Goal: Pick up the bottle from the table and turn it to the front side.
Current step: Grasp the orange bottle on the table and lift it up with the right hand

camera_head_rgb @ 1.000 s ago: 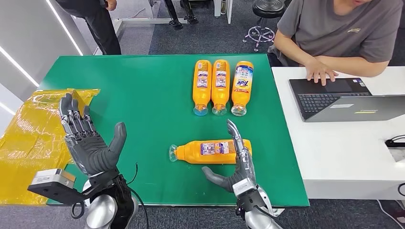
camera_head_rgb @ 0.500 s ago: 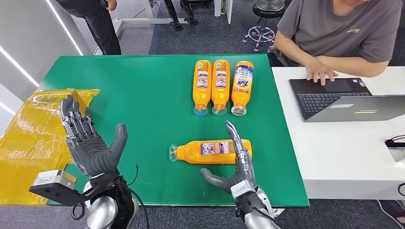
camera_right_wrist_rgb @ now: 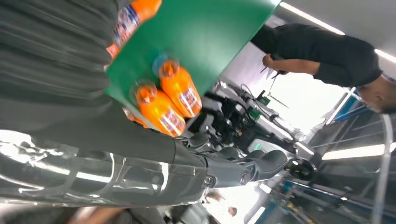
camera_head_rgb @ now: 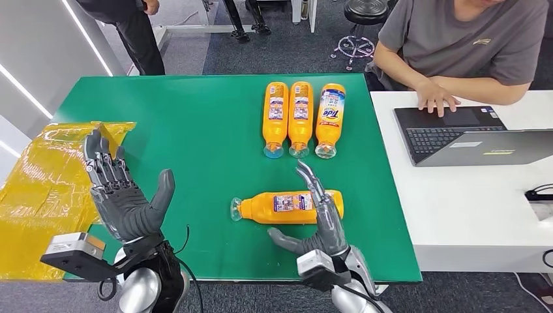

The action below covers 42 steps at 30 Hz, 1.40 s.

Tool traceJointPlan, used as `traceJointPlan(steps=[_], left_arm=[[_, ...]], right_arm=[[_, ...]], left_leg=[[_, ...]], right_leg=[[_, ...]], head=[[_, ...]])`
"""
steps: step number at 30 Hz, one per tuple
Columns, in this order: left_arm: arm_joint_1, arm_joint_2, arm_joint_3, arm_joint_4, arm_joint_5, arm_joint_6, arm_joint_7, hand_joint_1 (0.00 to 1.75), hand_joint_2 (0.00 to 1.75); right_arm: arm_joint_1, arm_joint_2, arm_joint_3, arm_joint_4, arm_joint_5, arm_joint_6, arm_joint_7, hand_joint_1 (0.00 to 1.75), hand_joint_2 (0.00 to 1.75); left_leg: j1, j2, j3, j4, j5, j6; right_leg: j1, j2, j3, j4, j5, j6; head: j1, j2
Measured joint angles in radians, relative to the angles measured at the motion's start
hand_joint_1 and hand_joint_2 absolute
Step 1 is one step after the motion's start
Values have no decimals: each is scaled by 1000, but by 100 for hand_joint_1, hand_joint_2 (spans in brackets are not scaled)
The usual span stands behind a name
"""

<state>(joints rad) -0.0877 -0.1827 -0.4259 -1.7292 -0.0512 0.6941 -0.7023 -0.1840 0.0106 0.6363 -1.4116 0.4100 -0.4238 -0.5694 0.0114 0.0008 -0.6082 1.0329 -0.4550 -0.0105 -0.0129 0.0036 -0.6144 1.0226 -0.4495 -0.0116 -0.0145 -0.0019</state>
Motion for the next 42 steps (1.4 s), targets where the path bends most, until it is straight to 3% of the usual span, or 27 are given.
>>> traceJointPlan(steps=[5, 9, 16, 20, 31, 42], left_arm=[[-23, -1, 0, 1, 10, -41, 0, 0, 175], [-54, -5, 0, 13, 19, -95, 0, 0, 175], [-109, -19, 1, 49, 37, -125, 0, 0, 175], [-121, -21, 1, 62, 46, -125, 0, 0, 175], [-129, -21, 1, 78, 50, -125, 0, 0, 175], [-143, -29, 1, 98, 71, -137, 0, 0, 175]], right_arm=[[-168, -14, 2, 53, 234, 122, 145, 0, 175], [-318, -20, 24, 159, 331, 253, 212, 0, 175], [-536, -26, 98, 384, 369, 469, 234, 0, 175], [-637, -15, 143, 500, 355, 527, 226, 0, 175], [-711, 4, 182, 612, 343, 553, 221, 0, 175], [-827, 61, 310, 768, 268, 827, 185, 0, 175]], left_leg=[[0, 0, 0, 0, 2, 1], [0, 0, 0, 1, 3, 2], [0, 0, 0, 1, 4, 2], [0, -1, -1, 1, 4, 2], [0, -1, -1, 1, 3, 2], [0, -1, -1, 1, 4, 2]], right_leg=[[0, 0, 0, 0, 2, 1], [0, 0, 0, 0, 3, 1], [0, 0, 0, 0, 4, 1], [0, 0, 0, 0, 4, 1], [0, -1, 0, 0, 4, 1], [0, -1, 0, 0, 4, 1]], head=[[0, 0], [0, 0], [0, 0], [0, 0], [0, 0], [0, 0]])
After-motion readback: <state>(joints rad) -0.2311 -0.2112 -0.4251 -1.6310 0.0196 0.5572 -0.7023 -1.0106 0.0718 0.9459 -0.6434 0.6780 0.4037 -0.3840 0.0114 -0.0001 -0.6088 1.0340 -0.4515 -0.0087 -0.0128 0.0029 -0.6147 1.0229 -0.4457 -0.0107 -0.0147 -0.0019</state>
